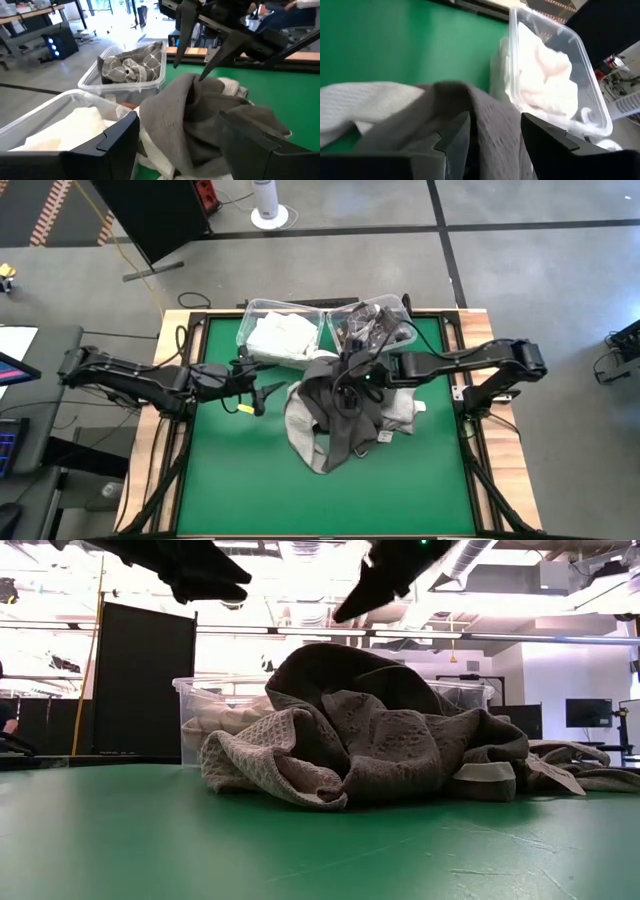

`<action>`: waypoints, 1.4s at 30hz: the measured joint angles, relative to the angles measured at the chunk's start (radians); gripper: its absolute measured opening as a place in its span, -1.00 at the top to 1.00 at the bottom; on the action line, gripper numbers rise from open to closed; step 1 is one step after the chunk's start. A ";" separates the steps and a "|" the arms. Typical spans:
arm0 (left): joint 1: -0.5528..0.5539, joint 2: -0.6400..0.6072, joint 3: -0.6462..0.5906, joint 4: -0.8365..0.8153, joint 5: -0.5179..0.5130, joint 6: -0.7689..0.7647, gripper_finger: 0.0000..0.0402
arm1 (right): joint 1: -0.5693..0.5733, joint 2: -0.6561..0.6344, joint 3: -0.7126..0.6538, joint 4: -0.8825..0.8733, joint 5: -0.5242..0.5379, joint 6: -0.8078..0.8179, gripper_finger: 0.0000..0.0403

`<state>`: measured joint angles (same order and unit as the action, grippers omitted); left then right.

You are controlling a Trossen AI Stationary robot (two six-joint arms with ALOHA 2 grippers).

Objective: Sort towels by color in basket
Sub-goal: Put the black microfiber towel into the right transparent bin

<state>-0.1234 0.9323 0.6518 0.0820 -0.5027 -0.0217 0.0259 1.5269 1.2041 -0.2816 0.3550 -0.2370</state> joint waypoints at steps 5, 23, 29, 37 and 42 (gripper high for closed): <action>0.000 -0.003 0.000 -0.012 -0.001 -0.001 -0.23 | -0.030 0.000 -0.063 0.078 -0.013 0.024 -0.05; -0.001 -0.003 0.000 -0.052 -0.002 -0.001 -0.23 | 0.002 0.111 -0.132 0.275 0.127 -0.118 0.43; -0.001 -0.003 0.000 -0.061 -0.002 -0.002 -0.23 | -0.001 0.054 -0.133 0.205 0.154 -0.131 0.91; 0.001 -0.003 0.000 -0.065 -0.007 -0.011 -0.23 | 0.019 -0.123 -0.035 0.041 0.352 -0.221 0.91; 0.001 -0.003 0.000 -0.039 -0.009 -0.025 -0.23 | -0.020 -0.231 0.085 0.040 0.359 -0.288 0.91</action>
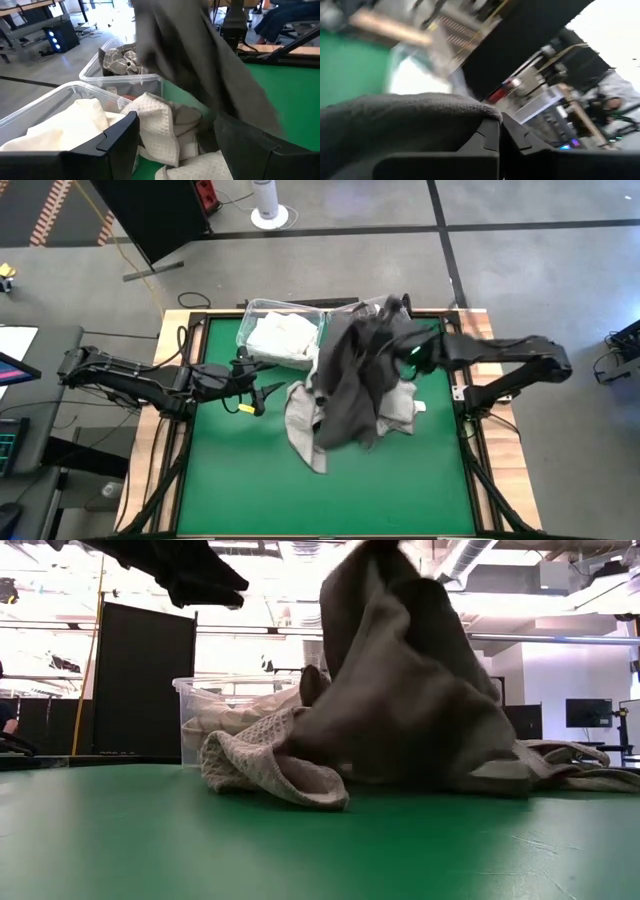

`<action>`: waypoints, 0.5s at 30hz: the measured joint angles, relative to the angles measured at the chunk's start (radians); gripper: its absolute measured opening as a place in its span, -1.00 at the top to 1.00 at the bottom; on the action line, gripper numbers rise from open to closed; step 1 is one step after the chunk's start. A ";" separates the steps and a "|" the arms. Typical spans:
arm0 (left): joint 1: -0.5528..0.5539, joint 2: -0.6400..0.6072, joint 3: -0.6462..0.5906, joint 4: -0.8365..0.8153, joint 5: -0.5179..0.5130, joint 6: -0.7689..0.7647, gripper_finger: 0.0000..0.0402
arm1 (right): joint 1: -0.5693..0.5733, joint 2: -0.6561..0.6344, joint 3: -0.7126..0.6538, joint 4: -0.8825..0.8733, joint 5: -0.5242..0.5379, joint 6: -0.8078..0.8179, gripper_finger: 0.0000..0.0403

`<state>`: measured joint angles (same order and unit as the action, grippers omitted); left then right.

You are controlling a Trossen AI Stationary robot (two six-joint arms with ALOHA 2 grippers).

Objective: Sort towels by color in basket
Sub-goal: Put the black microfiber towel into the right transparent bin

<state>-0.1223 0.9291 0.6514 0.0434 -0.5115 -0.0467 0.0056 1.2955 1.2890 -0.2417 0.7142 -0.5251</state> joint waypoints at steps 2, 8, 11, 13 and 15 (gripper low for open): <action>0.000 0.000 0.000 0.011 0.000 -0.003 -0.23 | -0.027 -0.029 0.058 -0.003 0.001 -0.028 0.90; 0.000 0.000 0.000 0.004 0.001 -0.003 -0.23 | -0.112 -0.053 0.219 -0.005 -0.001 -0.092 0.90; 0.000 0.000 0.000 -0.004 0.001 -0.003 -0.23 | -0.156 -0.046 0.304 0.027 -0.002 -0.147 0.90; 0.000 0.000 0.000 -0.004 0.001 -0.003 -0.23 | -0.187 -0.046 0.355 0.059 -0.005 -0.197 0.90; 0.000 0.000 0.000 -0.004 0.001 -0.003 -0.23 | -0.219 -0.046 0.398 0.109 -0.006 -0.247 0.90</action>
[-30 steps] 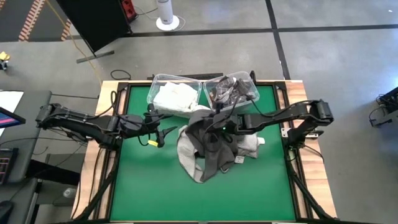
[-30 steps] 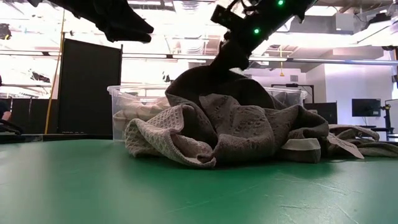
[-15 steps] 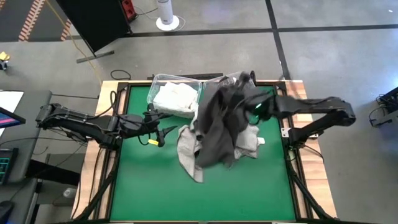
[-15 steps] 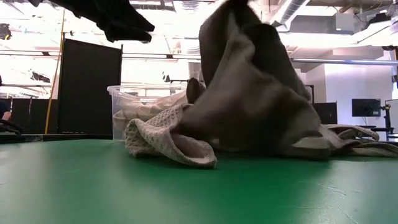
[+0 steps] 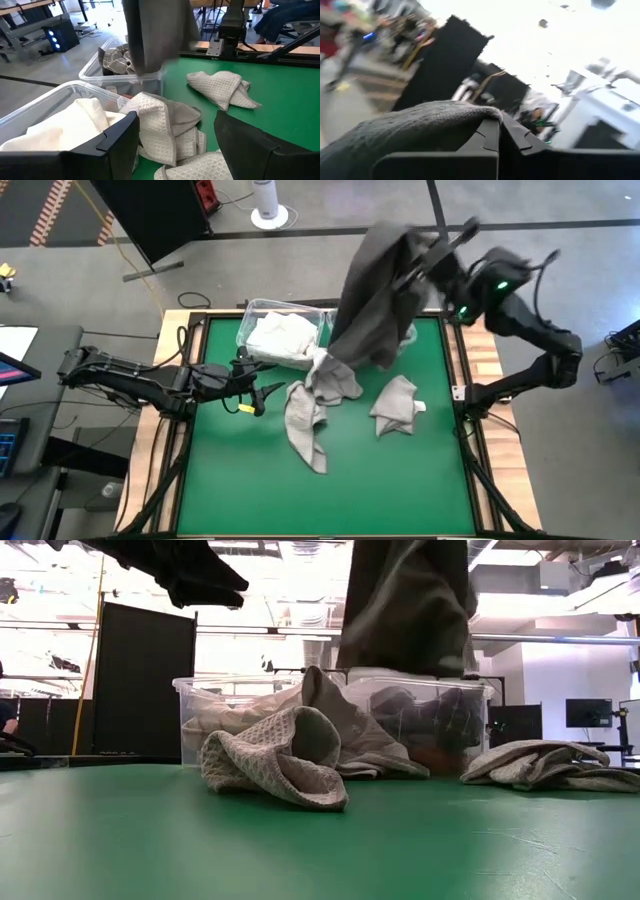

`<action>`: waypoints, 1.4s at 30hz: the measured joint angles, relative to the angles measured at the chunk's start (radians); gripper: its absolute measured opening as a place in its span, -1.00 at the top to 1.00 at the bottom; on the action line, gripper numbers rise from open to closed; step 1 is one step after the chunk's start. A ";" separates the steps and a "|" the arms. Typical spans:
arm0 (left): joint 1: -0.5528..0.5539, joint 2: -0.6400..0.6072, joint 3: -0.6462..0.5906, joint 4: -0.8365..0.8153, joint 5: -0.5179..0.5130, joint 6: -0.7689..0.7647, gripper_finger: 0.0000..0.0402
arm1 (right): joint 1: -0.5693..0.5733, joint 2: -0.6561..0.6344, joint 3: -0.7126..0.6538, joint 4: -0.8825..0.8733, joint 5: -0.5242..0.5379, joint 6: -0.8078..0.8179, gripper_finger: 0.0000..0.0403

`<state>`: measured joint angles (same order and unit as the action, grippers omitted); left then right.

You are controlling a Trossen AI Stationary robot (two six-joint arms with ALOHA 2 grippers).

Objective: Sort towels by color in basket
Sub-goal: Put the black microfiber towel into the right transparent bin

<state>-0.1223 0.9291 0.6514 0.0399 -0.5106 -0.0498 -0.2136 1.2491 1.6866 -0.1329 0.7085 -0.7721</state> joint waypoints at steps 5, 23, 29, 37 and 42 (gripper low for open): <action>0.000 0.000 0.000 -0.001 0.000 0.001 -0.23 | -0.075 0.000 0.081 0.041 -0.030 -0.071 0.90; 0.000 0.000 0.000 -0.001 0.001 0.012 -0.23 | -0.150 0.198 0.090 -0.310 -0.235 0.260 0.90; 0.000 0.000 0.000 -0.009 0.001 0.009 -0.23 | -0.110 0.275 0.090 -0.189 -0.244 0.274 0.90; 0.000 0.000 0.000 -0.030 0.000 0.008 -0.23 | -0.106 0.246 0.092 -0.149 -0.349 0.403 0.90; 0.000 0.000 0.000 -0.028 -0.001 -0.001 -0.23 | -0.155 0.259 0.091 -0.359 -0.419 0.561 0.90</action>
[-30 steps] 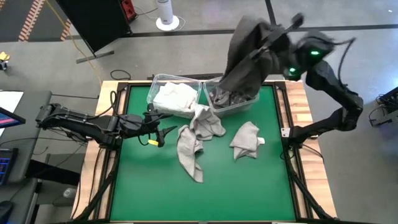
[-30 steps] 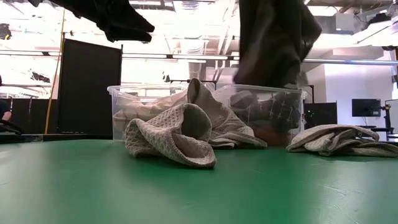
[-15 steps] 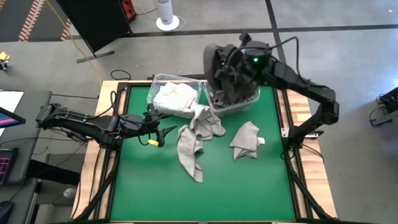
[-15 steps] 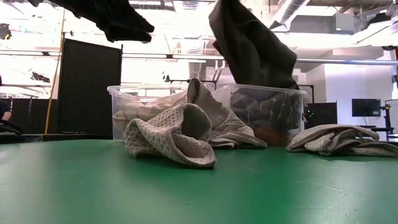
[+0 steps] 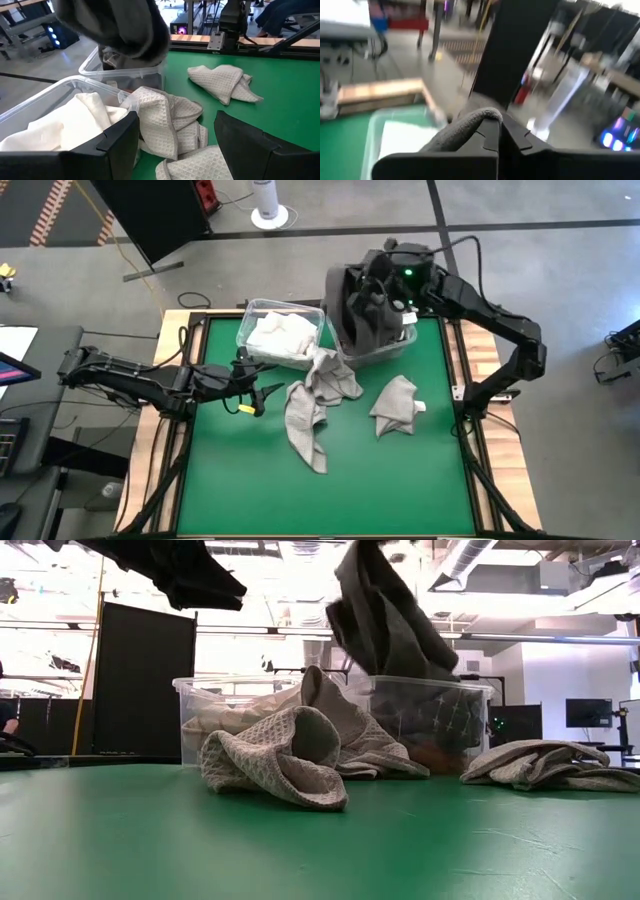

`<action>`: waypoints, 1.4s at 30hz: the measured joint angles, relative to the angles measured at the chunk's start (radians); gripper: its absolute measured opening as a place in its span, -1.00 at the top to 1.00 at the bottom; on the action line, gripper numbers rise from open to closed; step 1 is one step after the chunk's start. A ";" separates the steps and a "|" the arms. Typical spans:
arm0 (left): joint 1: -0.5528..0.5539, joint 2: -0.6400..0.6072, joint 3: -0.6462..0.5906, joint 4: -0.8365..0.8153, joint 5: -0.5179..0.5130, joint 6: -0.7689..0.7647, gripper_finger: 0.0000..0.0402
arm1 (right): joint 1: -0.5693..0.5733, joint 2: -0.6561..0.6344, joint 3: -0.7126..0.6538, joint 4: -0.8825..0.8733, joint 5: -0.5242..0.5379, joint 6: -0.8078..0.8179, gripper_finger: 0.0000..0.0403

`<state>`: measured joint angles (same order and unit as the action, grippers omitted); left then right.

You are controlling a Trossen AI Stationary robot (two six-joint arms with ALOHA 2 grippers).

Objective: Sort towels by color in basket
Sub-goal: Put the black microfiber towel into the right transparent bin

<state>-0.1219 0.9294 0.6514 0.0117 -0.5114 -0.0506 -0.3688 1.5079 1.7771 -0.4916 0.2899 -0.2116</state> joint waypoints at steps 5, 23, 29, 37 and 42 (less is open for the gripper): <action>0.000 0.000 0.000 -0.001 -0.002 -0.013 -0.23 | -0.035 0.004 0.000 -0.234 -0.033 0.115 0.90; 0.000 0.000 0.000 -0.002 -0.002 -0.026 -0.23 | -0.261 0.103 -0.153 -0.689 0.045 0.324 0.88; 0.000 0.000 0.000 -0.006 -0.002 -0.021 -0.23 | -0.241 0.188 -0.184 -0.722 -0.024 0.340 0.85; 0.000 0.000 0.000 -0.017 -0.002 -0.031 -0.23 | -0.201 0.231 -0.148 -0.815 -0.027 0.267 0.49; 0.000 0.000 0.000 -0.022 -0.002 -0.034 -0.23 | -0.213 0.162 -0.075 -0.907 -0.030 0.270 0.18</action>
<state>-0.1219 0.9295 0.6514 -0.0106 -0.5133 -0.0841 -0.5816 1.6697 1.7025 -1.3982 0.2596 0.0580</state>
